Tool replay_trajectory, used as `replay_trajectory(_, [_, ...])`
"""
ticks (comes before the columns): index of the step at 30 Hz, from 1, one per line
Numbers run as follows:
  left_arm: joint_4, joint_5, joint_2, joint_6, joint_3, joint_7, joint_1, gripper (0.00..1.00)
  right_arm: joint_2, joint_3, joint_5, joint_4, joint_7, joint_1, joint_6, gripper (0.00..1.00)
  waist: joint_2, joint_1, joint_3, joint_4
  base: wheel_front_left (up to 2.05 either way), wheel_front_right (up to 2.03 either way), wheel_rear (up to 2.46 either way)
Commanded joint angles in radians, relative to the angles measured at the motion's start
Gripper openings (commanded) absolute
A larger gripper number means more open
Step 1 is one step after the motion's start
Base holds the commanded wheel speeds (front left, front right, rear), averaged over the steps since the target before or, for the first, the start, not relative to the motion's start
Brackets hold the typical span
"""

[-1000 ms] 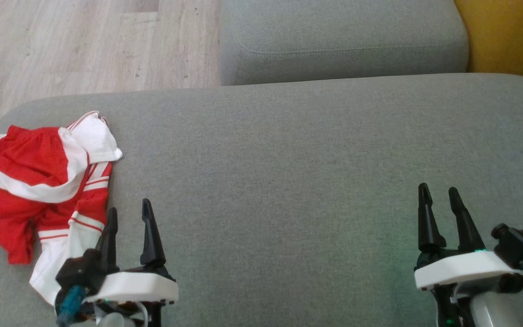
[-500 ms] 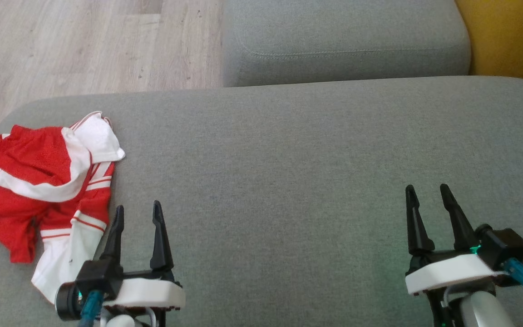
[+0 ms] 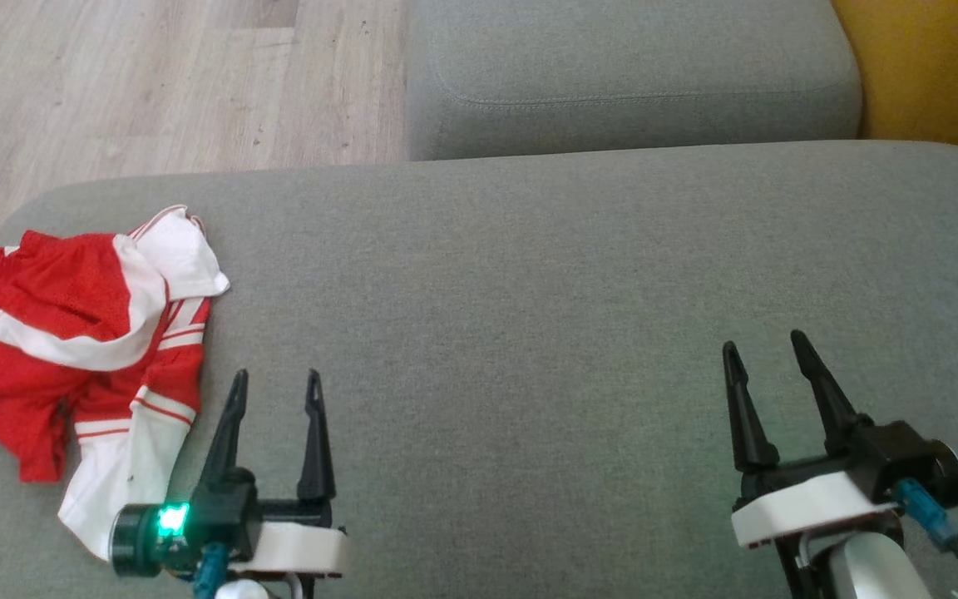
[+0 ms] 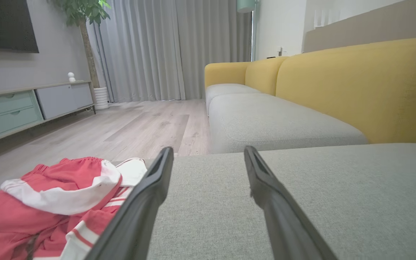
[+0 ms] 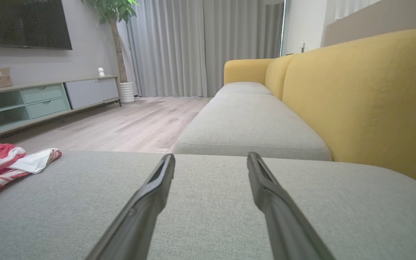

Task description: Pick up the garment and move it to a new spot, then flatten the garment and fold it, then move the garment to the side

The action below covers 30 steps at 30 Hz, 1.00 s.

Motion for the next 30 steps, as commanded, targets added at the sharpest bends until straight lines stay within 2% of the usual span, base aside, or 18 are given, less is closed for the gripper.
replay_trajectory(1, [-0.028, 0.028, 0.002, 0.008, 0.02, -0.013, -0.047, 1.0, -0.01, 0.03, -0.025, -0.04, -0.014, -0.035, 0.008, 1.0, 0.0, 0.0, 0.001, 0.001, 0.0, 0.0, 0.0])
replay_trajectory(21, [-0.011, 0.025, 0.002, 0.023, 0.02, -0.013, -0.06, 1.0, -0.01, 0.01, -0.035, -0.026, -0.014, -0.038, 0.008, 1.0, 0.0, 0.0, 0.009, 0.031, 0.0, 0.0, 0.0])
replay_trajectory(26, [-0.01, 0.029, 0.002, 0.026, 0.016, -0.013, -0.068, 1.0, -0.01, 0.008, -0.03, -0.027, -0.014, -0.036, 0.008, 1.0, 0.0, 0.0, 0.013, 0.069, 0.0, 0.0, 0.0])
replay_trajectory(30, [-0.011, 0.028, 0.002, 0.028, 0.013, -0.013, -0.073, 1.0, -0.01, 0.004, -0.026, -0.027, -0.014, -0.038, 0.008, 1.0, 0.0, 0.0, 0.019, 0.128, 0.0, 0.0, 0.0])
